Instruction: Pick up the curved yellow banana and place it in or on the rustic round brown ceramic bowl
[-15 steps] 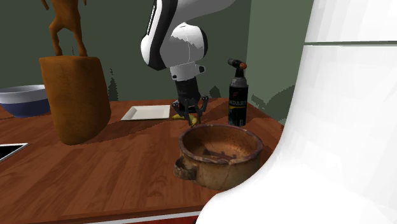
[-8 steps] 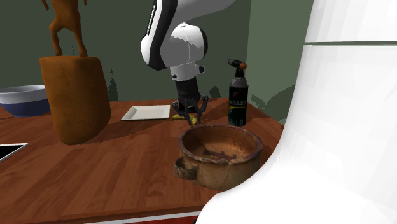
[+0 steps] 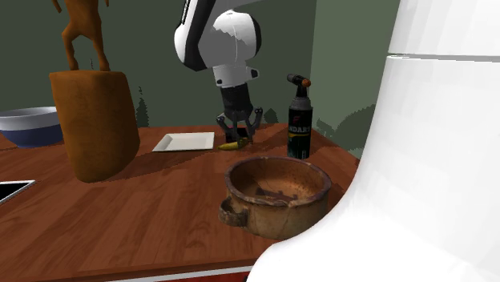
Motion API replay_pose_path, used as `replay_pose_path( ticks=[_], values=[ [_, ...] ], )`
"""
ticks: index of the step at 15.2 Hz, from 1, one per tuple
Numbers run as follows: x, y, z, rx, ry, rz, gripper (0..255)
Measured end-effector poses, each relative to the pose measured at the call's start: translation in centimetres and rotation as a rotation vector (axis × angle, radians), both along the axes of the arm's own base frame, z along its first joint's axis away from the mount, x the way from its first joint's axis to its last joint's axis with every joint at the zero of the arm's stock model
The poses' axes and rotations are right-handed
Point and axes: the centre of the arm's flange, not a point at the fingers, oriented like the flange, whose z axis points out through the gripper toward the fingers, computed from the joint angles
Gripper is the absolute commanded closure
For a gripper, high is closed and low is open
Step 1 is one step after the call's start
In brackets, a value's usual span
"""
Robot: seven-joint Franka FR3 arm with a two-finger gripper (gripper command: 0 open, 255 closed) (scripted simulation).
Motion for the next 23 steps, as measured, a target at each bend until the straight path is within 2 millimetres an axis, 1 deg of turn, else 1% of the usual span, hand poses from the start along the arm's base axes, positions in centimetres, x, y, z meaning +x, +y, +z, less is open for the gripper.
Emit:
replay_pose_path(
  ticks=[20, 22, 23],
  values=[
    [0.0, 0.2, 10.4, 0.000, 0.000, 0.000, 255],
    [-0.5, -0.3, 11.0, 0.000, 0.000, 0.000, 255],
    [-1.2, -1.0, 11.1, -0.001, 0.001, 0.000, 255]
  ],
)
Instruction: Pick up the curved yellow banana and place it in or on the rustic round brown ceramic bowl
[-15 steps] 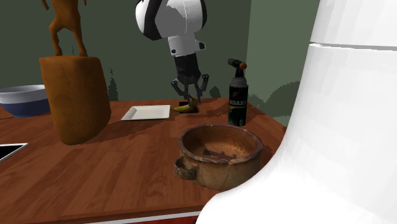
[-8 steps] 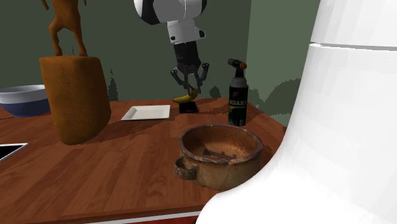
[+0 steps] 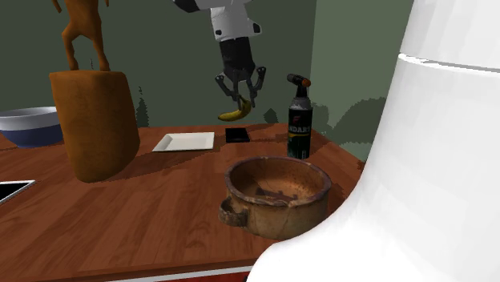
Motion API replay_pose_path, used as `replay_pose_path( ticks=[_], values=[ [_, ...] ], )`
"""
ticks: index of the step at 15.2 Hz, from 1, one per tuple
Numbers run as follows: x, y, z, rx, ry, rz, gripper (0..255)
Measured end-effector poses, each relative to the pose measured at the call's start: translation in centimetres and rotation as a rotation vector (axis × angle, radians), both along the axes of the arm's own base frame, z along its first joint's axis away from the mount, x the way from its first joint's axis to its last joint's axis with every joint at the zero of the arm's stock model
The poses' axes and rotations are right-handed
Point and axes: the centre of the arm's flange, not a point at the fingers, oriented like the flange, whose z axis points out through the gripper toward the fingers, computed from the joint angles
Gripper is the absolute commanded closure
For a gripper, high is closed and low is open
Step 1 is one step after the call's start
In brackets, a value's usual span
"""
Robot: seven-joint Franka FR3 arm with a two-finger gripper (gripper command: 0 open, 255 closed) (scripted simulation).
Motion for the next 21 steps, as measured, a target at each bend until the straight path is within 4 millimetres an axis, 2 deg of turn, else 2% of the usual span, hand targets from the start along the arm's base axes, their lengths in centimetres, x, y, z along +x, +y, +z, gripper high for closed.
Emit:
replay_pose_path(
  ticks=[8, 21],
  values=[
    [-7.3, -6.6, 0.4, -0.001, -0.001, 0.001, 255],
    [-20.4, -17.7, 0.6, 0.000, -0.002, 0.000, 255]
  ],
)
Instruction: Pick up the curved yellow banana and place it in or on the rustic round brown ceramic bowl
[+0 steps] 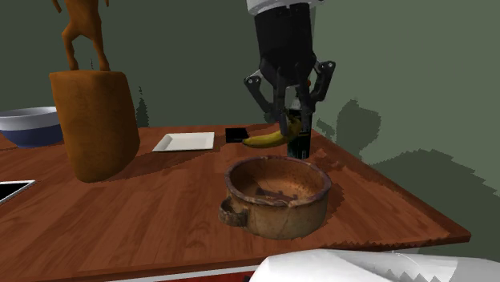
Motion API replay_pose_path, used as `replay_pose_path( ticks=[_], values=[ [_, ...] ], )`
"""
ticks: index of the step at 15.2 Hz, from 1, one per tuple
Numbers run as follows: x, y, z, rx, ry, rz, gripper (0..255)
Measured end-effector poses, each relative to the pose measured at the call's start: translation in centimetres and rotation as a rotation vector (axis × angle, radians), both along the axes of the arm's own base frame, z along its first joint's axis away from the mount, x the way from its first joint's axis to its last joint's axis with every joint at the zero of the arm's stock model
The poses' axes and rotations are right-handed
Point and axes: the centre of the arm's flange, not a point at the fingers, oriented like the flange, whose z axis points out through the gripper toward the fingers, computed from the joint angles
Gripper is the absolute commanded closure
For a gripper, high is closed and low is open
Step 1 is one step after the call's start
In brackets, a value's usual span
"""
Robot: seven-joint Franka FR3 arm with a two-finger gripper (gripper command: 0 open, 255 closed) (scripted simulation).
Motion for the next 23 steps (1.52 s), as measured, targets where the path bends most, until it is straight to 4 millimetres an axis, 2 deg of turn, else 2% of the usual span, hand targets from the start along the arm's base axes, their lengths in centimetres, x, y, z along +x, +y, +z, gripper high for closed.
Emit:
replay_pose_path(
  ticks=[3, 15, 21, 22, 23],
  values=[
    [-1.3, -1.1, -1.0, 0.001, 0.001, 0.001, 255],
    [-1.5, -1.2, -7.2, 0.001, 0.002, 0.001, 255],
    [-1.4, -1.3, -7.5, 0.001, 0.002, 0.001, 255],
    [-1.4, -1.3, -7.5, 0.001, 0.002, 0.001, 0],
    [-1.4, -1.3, -7.5, 0.001, 0.001, 0.001, 0]
  ],
)
